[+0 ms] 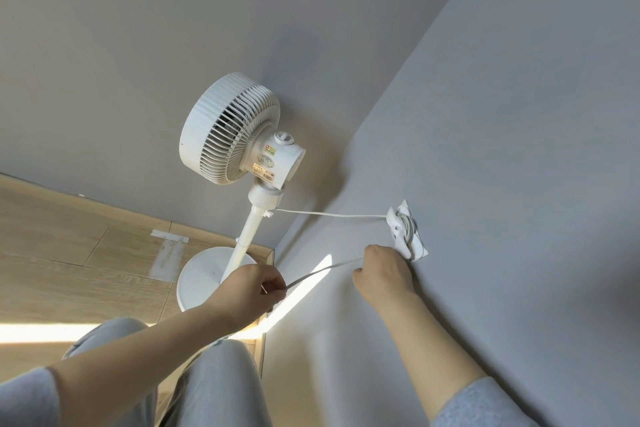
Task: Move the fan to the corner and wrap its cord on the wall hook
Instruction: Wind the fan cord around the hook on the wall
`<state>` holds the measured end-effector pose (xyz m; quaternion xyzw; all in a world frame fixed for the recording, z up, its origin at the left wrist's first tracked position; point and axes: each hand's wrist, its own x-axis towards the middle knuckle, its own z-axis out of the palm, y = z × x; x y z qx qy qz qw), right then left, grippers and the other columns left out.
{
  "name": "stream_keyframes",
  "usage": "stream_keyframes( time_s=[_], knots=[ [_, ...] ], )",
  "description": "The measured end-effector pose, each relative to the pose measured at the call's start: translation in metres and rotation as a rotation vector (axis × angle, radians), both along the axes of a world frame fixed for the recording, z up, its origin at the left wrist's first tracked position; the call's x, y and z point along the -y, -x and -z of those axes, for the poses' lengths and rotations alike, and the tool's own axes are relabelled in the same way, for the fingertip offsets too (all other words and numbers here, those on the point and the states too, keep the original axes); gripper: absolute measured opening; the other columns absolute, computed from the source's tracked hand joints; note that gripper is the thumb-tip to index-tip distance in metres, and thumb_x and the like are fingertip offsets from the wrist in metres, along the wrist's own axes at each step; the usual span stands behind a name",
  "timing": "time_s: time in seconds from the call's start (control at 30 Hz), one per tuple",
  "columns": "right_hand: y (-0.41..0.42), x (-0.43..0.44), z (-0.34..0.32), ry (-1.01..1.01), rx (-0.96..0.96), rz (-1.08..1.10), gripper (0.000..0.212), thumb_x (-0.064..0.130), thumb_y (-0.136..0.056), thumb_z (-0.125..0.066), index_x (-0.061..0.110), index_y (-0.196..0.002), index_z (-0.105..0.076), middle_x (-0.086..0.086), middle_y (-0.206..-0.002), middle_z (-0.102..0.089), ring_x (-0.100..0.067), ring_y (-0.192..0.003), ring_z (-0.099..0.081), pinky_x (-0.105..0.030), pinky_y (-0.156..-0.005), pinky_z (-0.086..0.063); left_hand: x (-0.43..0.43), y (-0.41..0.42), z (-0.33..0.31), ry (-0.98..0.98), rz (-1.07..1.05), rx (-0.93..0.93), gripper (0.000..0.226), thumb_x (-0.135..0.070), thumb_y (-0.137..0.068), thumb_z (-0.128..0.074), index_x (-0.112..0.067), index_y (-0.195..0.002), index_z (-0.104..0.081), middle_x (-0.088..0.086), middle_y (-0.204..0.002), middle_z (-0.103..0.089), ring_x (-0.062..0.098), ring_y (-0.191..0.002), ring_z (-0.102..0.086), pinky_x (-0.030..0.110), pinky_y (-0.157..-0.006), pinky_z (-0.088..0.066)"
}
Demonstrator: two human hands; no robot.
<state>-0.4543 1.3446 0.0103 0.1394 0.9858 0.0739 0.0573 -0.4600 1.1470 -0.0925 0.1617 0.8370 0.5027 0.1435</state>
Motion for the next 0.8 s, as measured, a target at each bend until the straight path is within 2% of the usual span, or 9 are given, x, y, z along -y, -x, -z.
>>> stream_keyframes(
  time_s=[0.07, 0.17, 0.3, 0.37, 0.43, 0.47, 0.57, 0.63, 0.8],
  knots=[
    [0.007, -0.001, 0.001, -0.023, 0.013, -0.032, 0.041, 0.013, -0.088, -0.050, 0.017, -0.057, -0.023, 0.003, -0.060, -0.030, -0.024, -0.077, -0.041, -0.028, -0.054, -0.030, -0.001, 0.007, 0.001, -0.017, -0.031, 0.003, 0.012, -0.016, -0.086, -0.062, -0.022, -0.076, -0.065, -0.008, -0.067, -0.067, 0.003, -0.061, -0.064, 0.019, -0.059, -0.051],
    [0.020, -0.002, 0.001, -0.067, 0.040, -0.050, 0.039, 0.008, -0.086, -0.050, 0.015, -0.057, -0.025, 0.002, -0.058, -0.031, -0.025, -0.071, -0.044, -0.026, -0.044, -0.022, -0.004, 0.018, 0.003, -0.033, -0.057, -0.009, 0.017, -0.018, -0.086, -0.062, -0.028, -0.072, -0.062, -0.010, -0.066, -0.066, 0.003, -0.062, -0.064, 0.017, -0.060, -0.049],
    [0.038, 0.001, 0.003, -0.093, 0.083, -0.089, 0.037, 0.001, -0.083, -0.048, 0.013, -0.057, -0.027, 0.000, -0.059, -0.033, -0.026, -0.062, -0.043, -0.025, -0.042, -0.019, -0.008, 0.030, 0.002, -0.067, -0.079, -0.032, 0.026, -0.016, -0.085, -0.063, -0.032, -0.066, -0.057, -0.008, -0.061, -0.064, 0.004, -0.059, -0.061, 0.012, -0.057, -0.043],
    [0.050, 0.005, 0.002, -0.101, 0.094, -0.125, 0.026, 0.003, -0.084, -0.050, 0.009, -0.061, -0.040, -0.003, -0.063, -0.045, -0.027, -0.067, -0.045, -0.024, -0.046, -0.027, -0.010, 0.034, 0.002, -0.093, -0.093, -0.027, 0.028, -0.015, -0.085, -0.064, -0.033, -0.065, -0.055, -0.009, -0.060, -0.062, 0.002, -0.057, -0.059, 0.012, -0.057, -0.042],
    [0.062, 0.007, -0.001, -0.128, 0.079, -0.166, 0.012, 0.005, -0.085, -0.052, 0.007, -0.080, -0.063, -0.007, -0.081, -0.065, -0.027, -0.069, -0.053, -0.023, -0.056, -0.039, -0.011, 0.039, 0.004, -0.121, -0.106, -0.021, 0.030, -0.014, -0.085, -0.065, -0.034, -0.065, -0.054, -0.009, -0.060, -0.061, 0.002, -0.057, -0.059, 0.013, -0.058, -0.044],
    [0.069, 0.008, -0.002, -0.129, 0.067, -0.176, 0.015, 0.005, -0.084, -0.053, 0.009, -0.088, -0.067, -0.008, -0.089, -0.069, -0.028, -0.072, -0.058, -0.025, -0.060, -0.043, -0.011, 0.041, 0.004, -0.135, -0.110, -0.022, 0.032, -0.014, -0.085, -0.065, -0.034, -0.064, -0.053, -0.009, -0.060, -0.061, 0.003, -0.057, -0.059, 0.013, -0.059, -0.044],
    [0.088, 0.006, -0.009, -0.130, 0.065, -0.208, 0.023, 0.002, -0.083, -0.052, 0.009, -0.095, -0.070, -0.012, -0.099, -0.070, -0.032, -0.089, -0.066, -0.031, -0.070, -0.051, -0.012, 0.049, 0.006, -0.158, -0.095, -0.021, 0.032, -0.015, -0.086, -0.065, -0.034, -0.062, -0.052, -0.010, -0.059, -0.059, 0.000, -0.057, -0.058, 0.008, -0.055, -0.041],
    [0.099, 0.002, -0.019, -0.152, 0.069, -0.196, 0.023, 0.001, -0.084, -0.051, 0.008, -0.096, -0.069, -0.013, -0.100, -0.069, -0.033, -0.093, -0.066, -0.031, -0.072, -0.050, -0.014, 0.052, 0.006, -0.147, -0.048, -0.007, 0.028, -0.015, -0.088, -0.061, -0.029, -0.064, -0.055, -0.008, -0.060, -0.060, -0.001, -0.057, -0.058, 0.006, -0.053, -0.041],
    [0.118, -0.017, -0.042, -0.111, 0.073, -0.090, 0.020, -0.001, -0.079, -0.050, 0.004, -0.087, -0.069, -0.014, -0.080, -0.075, -0.030, -0.077, -0.072, -0.032, -0.071, -0.059, -0.016, 0.057, 0.012, -0.138, -0.013, 0.029, 0.025, -0.017, -0.094, -0.051, -0.025, -0.072, -0.061, -0.007, -0.062, -0.061, -0.003, -0.057, -0.057, 0.007, -0.051, -0.041]
  ],
)
